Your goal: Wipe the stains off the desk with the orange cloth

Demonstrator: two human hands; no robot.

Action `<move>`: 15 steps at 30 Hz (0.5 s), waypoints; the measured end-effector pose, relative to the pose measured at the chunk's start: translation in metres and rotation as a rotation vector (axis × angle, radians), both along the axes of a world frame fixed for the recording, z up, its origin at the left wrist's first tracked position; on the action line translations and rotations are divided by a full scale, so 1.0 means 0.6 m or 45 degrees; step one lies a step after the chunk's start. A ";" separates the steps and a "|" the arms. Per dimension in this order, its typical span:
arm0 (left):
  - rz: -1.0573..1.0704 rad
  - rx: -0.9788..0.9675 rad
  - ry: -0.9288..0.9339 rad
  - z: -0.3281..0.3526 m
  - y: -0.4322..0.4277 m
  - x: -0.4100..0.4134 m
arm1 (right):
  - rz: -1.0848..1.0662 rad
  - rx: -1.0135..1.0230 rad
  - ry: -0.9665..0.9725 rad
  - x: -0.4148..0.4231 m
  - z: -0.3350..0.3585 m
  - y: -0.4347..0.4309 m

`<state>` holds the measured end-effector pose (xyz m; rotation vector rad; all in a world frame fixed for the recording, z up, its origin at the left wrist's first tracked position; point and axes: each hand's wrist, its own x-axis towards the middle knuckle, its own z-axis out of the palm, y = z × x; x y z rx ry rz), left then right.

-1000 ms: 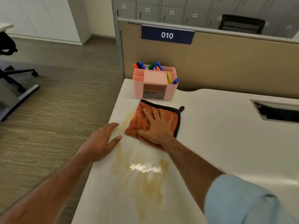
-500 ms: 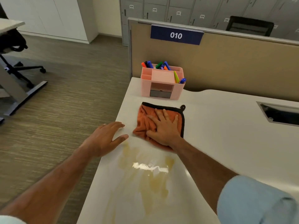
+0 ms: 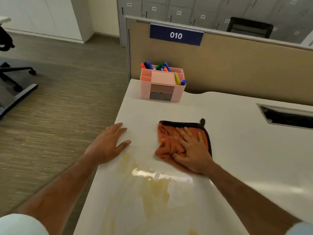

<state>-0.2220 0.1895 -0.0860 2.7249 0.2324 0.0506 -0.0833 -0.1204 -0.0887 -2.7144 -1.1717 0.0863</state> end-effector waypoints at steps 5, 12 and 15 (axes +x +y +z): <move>0.149 -0.316 -0.085 0.016 0.004 0.019 | -0.131 -0.121 -0.033 0.018 0.004 0.132; 0.074 -0.252 -0.002 0.010 0.002 0.034 | 0.324 0.034 -0.044 -0.154 -0.013 0.090; 0.050 -0.140 -0.009 0.006 0.008 0.052 | 0.342 0.052 -0.036 -0.161 -0.019 -0.021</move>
